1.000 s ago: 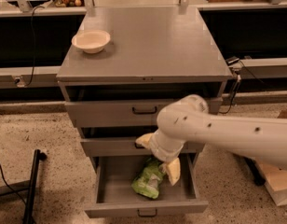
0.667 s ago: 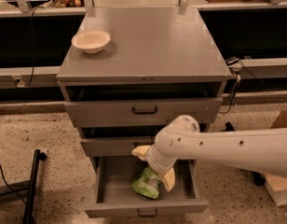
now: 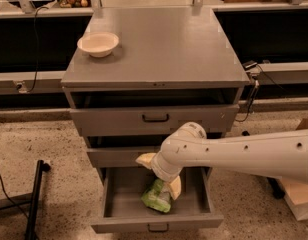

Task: Pick green rice chip bag from bottom drawer and place on counter

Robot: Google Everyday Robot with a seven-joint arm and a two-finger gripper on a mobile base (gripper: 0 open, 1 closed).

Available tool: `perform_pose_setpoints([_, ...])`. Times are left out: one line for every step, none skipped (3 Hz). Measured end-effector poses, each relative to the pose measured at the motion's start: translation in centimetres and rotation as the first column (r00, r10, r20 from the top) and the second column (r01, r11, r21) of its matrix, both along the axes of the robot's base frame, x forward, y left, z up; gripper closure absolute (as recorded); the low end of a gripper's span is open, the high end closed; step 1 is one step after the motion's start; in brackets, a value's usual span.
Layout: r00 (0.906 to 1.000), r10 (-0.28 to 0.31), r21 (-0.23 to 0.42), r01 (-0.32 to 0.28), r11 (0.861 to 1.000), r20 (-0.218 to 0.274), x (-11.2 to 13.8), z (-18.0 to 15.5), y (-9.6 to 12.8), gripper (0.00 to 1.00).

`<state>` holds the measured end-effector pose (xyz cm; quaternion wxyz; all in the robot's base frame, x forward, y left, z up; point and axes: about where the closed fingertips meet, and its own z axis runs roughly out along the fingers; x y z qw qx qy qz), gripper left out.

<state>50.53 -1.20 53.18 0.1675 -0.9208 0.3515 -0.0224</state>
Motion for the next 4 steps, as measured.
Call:
perform_pose_setpoints([0.9969, 0.078, 0.013, -0.077, 0.997, -0.009, 1.9, -4.2, 2.1, 0.0])
perform_pose_setpoints([0.9874, 0.155, 0.019, -0.154, 0.988, -0.035, 3.0, -9.3, 4.2, 0.0])
perform_pose_setpoints([0.987, 0.154, 0.022, -0.153, 0.988, -0.046, 2.7, -9.8, 4.3, 0.0])
perform_pose_setpoints([0.9845, 0.168, -0.013, -0.169, 0.986, -0.05, 2.6, -10.6, 4.2, 0.0])
